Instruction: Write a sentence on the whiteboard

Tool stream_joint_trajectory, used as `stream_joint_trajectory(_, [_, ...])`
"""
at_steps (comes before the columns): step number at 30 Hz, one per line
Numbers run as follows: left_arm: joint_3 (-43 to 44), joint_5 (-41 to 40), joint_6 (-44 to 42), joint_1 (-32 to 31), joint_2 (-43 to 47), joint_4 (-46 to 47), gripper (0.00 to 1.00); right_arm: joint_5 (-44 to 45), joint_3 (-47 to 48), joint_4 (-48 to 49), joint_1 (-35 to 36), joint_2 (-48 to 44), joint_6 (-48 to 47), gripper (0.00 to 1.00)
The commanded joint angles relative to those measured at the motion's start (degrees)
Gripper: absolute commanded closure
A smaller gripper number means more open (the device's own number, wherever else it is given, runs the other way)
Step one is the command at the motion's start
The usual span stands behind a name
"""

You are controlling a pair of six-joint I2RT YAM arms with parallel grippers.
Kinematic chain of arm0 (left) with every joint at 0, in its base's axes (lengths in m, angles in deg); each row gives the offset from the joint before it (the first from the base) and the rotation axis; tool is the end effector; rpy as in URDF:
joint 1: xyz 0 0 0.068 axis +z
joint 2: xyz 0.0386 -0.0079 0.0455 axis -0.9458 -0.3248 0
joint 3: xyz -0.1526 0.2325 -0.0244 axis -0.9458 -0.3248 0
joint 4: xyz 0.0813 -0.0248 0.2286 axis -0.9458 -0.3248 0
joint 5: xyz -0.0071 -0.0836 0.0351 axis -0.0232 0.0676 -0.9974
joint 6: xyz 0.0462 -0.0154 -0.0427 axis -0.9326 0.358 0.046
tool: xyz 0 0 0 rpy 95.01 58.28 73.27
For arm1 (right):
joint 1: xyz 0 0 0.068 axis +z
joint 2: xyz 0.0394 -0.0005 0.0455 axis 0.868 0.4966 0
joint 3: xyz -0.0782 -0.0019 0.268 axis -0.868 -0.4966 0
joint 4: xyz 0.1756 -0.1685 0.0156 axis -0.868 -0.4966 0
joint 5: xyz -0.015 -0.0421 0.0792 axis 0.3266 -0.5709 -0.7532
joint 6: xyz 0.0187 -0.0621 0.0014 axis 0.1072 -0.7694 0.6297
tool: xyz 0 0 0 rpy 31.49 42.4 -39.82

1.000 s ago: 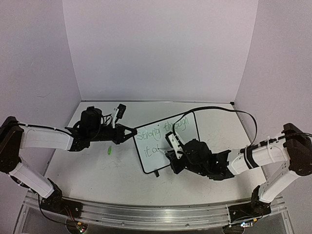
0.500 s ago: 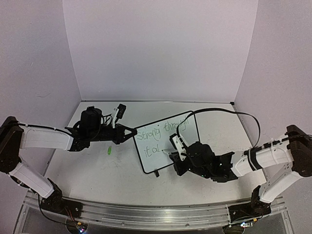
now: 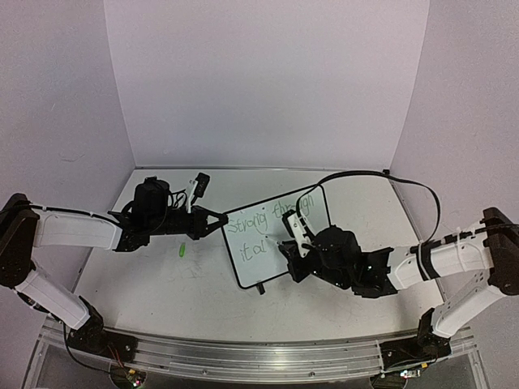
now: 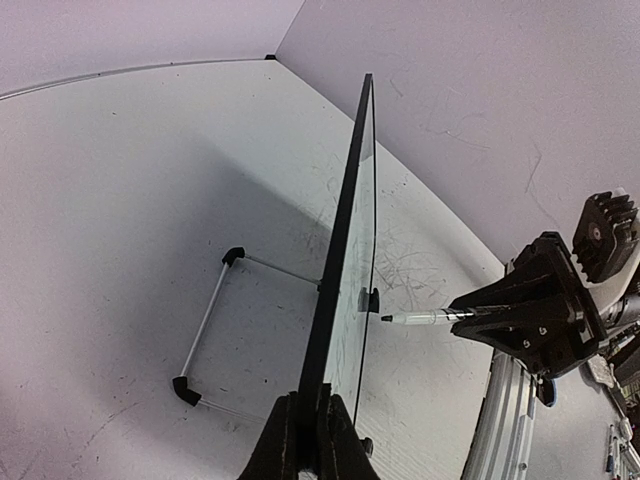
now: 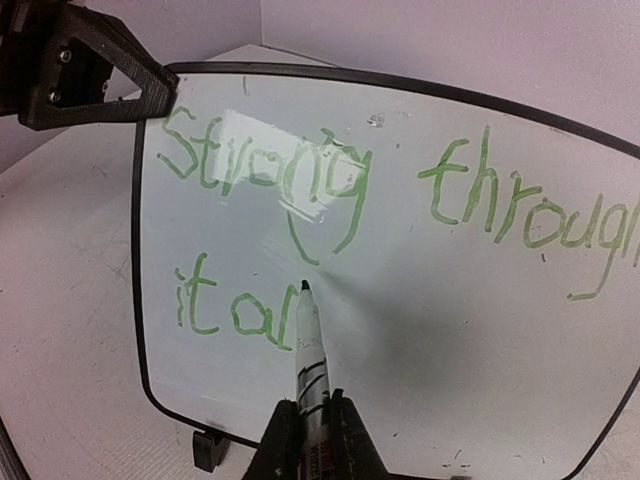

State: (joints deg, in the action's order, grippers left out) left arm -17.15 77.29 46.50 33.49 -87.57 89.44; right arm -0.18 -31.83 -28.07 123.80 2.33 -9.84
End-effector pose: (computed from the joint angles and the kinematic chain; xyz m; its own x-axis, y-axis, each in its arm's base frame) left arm 0.2276 -0.2042 0.2359 -0.5238 0.0561 -0.8500 0.7599 0.4816 -0.4366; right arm 0.1510 0.2712 0.2205 -0.2336 -0.2539 -0.9386 -0.7195 0.6944 -0.0088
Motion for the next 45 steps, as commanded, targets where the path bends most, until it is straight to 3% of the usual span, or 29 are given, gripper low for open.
stream_joint_trajectory(1, [0.1,-5.1,-3.2,0.6,-1.3,-6.1,1.0,1.0,2.4,1.0,-0.1,1.0,-0.8,1.0])
stream_joint_trajectory(17, [-0.6,-5.4,-3.4,0.6,0.0,-6.3,1.0,3.6,3.9,-1.5,-0.1,4.4,0.4,1.0])
stream_joint_trajectory(45, [0.4,-5.5,-3.8,0.6,-0.8,-6.9,1.0,1.9,-0.6,-5.5,0.9,2.5,4.7,1.0])
